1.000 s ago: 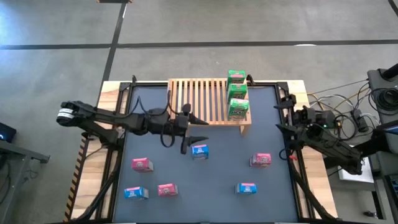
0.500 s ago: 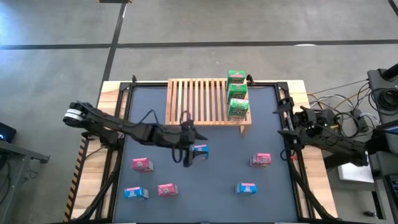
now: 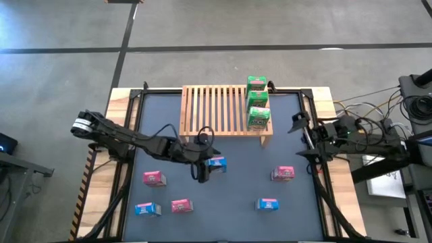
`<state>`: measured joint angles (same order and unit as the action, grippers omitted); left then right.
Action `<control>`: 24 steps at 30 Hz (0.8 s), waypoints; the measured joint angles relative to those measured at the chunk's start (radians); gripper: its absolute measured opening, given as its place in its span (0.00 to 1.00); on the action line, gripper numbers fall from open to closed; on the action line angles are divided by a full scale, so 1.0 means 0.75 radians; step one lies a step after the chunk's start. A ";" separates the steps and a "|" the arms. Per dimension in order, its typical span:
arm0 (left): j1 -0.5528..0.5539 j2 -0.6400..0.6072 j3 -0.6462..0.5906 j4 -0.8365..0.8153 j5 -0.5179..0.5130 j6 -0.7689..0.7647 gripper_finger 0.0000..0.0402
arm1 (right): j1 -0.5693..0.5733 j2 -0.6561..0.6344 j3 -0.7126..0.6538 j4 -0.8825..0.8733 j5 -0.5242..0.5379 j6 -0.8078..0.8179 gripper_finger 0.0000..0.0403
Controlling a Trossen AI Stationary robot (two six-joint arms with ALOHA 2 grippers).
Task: Stack cereal on shelf
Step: Put the top blue cereal box on the shelf
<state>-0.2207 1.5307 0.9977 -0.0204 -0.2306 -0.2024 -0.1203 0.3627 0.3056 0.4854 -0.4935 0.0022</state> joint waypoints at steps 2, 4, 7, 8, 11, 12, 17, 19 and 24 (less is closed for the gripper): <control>-0.001 0.000 0.000 -0.045 0.001 -0.009 0.61 | 0.055 0.049 0.023 0.007 0.029 -0.023 0.82; -0.001 0.001 0.000 -0.064 0.001 -0.040 0.61 | 0.107 0.089 0.043 0.007 0.057 -0.043 0.82; -0.003 0.003 0.000 -0.095 0.001 -0.069 0.61 | 0.178 0.148 0.070 0.002 0.104 -0.092 0.82; -0.003 0.003 0.000 -0.106 0.001 -0.071 0.61 | 0.197 0.165 0.077 0.001 0.110 -0.107 0.82; -0.005 0.003 0.000 -0.143 0.001 -0.064 0.61 | 0.239 0.208 0.099 0.000 0.116 -0.144 0.82; -0.004 0.003 0.000 -0.161 0.000 -0.061 0.61 | 0.248 0.222 0.104 0.000 0.122 -0.153 0.82; -0.005 0.028 -0.001 -0.195 -0.039 -0.069 0.61 | 0.260 0.263 0.114 0.000 0.142 -0.162 0.82; -0.005 0.045 -0.001 -0.192 -0.042 -0.086 0.61 | 0.260 0.263 0.114 0.000 0.149 -0.163 0.82; -0.007 0.105 -0.001 -0.194 -0.042 -0.101 0.61 | 0.260 0.262 0.114 0.000 0.161 -0.162 0.82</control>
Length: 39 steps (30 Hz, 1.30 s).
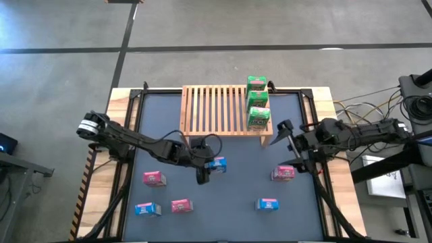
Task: Stack cereal on shelf
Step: Put the top blue cereal box on the shelf
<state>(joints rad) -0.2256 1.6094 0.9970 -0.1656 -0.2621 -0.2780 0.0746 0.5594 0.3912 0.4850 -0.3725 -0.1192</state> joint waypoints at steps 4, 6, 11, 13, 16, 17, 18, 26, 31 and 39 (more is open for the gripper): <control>0.000 0.050 -0.001 -0.002 0.001 -0.025 0.61 | 0.000 0.007 0.000 -0.010 0.002 0.000 0.82; 0.000 0.060 -0.001 -0.001 0.001 -0.053 0.61 | 0.000 0.007 0.000 -0.004 0.010 -0.001 0.82; 0.000 0.067 -0.001 0.000 0.001 -0.073 0.58 | 0.000 0.010 0.000 -0.011 0.013 -0.005 0.82; 0.000 0.066 -0.001 0.000 0.001 -0.073 0.56 | 0.000 0.009 0.000 -0.010 0.013 -0.005 0.82; 0.000 0.064 -0.001 0.000 0.001 -0.073 0.50 | 0.000 0.009 0.000 -0.010 0.014 -0.005 0.82; 0.000 0.063 -0.001 0.000 0.001 -0.073 0.48 | 0.000 0.009 0.000 -0.010 0.014 -0.005 0.82; 0.000 0.063 -0.001 0.000 0.002 -0.070 0.45 | 0.000 0.009 0.000 -0.010 0.014 -0.005 0.82; 0.000 0.063 0.081 -0.050 0.025 -0.008 0.30 | 0.000 0.009 0.000 -0.018 0.046 -0.013 0.82; 0.000 0.062 0.214 -0.187 0.025 0.087 0.29 | 0.000 0.010 0.000 -0.025 0.053 -0.014 0.82; 0.000 0.062 0.544 -0.586 0.024 0.224 0.31 | 0.000 0.010 0.000 -0.025 0.052 -0.016 0.82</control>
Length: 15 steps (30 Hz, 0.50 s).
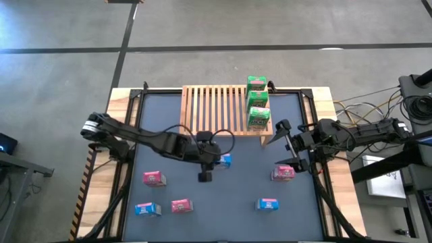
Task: Stack cereal on shelf
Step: Put the top blue cereal box on the shelf
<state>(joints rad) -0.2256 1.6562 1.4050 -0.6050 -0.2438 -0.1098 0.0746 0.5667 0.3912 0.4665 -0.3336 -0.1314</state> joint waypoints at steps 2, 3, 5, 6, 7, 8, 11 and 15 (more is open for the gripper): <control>0.005 0.000 0.078 -0.067 -0.006 0.069 0.31 | 0.000 0.000 0.000 0.000 -0.001 0.000 0.82; 0.009 -0.001 0.115 -0.083 -0.016 0.106 0.31 | 0.000 0.000 0.000 0.000 -0.001 0.000 0.82; 0.025 -0.002 0.171 -0.094 -0.033 0.177 0.31 | 0.000 0.000 0.000 0.000 -0.003 0.000 0.82; 0.039 -0.003 0.195 -0.094 -0.037 0.211 0.31 | 0.000 0.000 0.000 0.000 -0.003 0.000 0.82; 0.053 -0.003 0.219 -0.093 -0.040 0.239 0.31 | 0.000 0.000 0.000 0.001 -0.003 0.000 0.82; 0.071 -0.003 0.240 -0.093 -0.044 0.260 0.31 | 0.000 0.000 0.000 0.001 -0.003 0.000 0.82; 0.139 -0.009 0.292 -0.095 -0.045 0.293 0.31 | 0.000 0.000 0.000 -0.001 -0.003 0.000 0.82; 0.272 -0.039 0.317 -0.169 -0.041 0.328 0.31 | 0.000 0.000 -0.001 -0.009 -0.003 0.000 0.82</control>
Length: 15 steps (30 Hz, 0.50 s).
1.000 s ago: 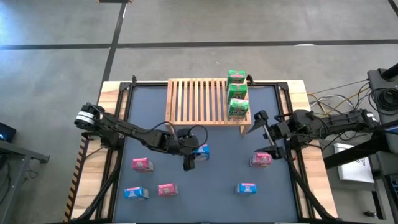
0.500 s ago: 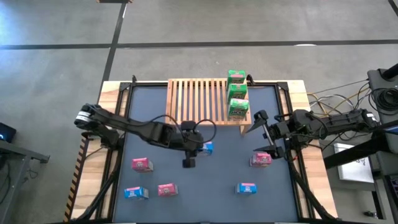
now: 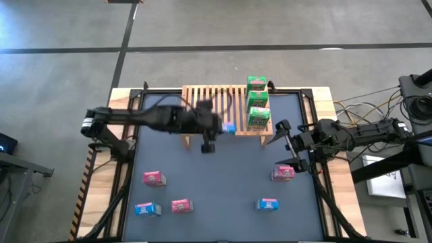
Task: Stack cereal on shelf
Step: Put the top blue cereal box on the shelf
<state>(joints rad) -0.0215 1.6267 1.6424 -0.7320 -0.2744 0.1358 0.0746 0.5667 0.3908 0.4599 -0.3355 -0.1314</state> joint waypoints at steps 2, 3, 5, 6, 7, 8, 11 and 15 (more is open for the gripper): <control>0.080 -0.027 0.000 -0.023 0.042 0.012 0.31 | 0.000 0.000 0.000 -0.005 0.000 -0.001 0.82; 0.126 -0.041 0.000 -0.022 0.077 0.017 0.31 | 0.000 0.000 0.000 -0.007 0.000 -0.004 0.82; 0.229 -0.065 0.000 -0.007 0.161 0.022 0.31 | 0.000 0.000 0.000 -0.008 0.001 -0.015 0.82; 0.286 -0.073 0.000 -0.003 0.208 0.023 0.31 | 0.000 0.000 0.000 -0.008 0.005 -0.017 0.82; 0.342 -0.075 0.000 0.000 0.261 0.022 0.31 | -0.001 0.000 0.000 -0.008 0.008 -0.018 0.82; 0.396 -0.075 0.000 0.004 0.328 0.020 0.31 | -0.001 0.000 0.000 -0.008 0.018 -0.018 0.82; 0.548 -0.064 0.000 0.025 0.529 0.018 0.31 | -0.001 0.000 0.000 -0.016 0.031 -0.018 0.82; 0.684 -0.036 0.000 0.071 0.726 0.053 0.31 | -0.001 0.008 0.000 -0.017 0.031 -0.018 0.82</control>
<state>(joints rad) 0.4911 1.6001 1.6422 -0.6789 0.2698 0.1756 0.0742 0.5728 0.3907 0.4475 -0.3119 -0.1448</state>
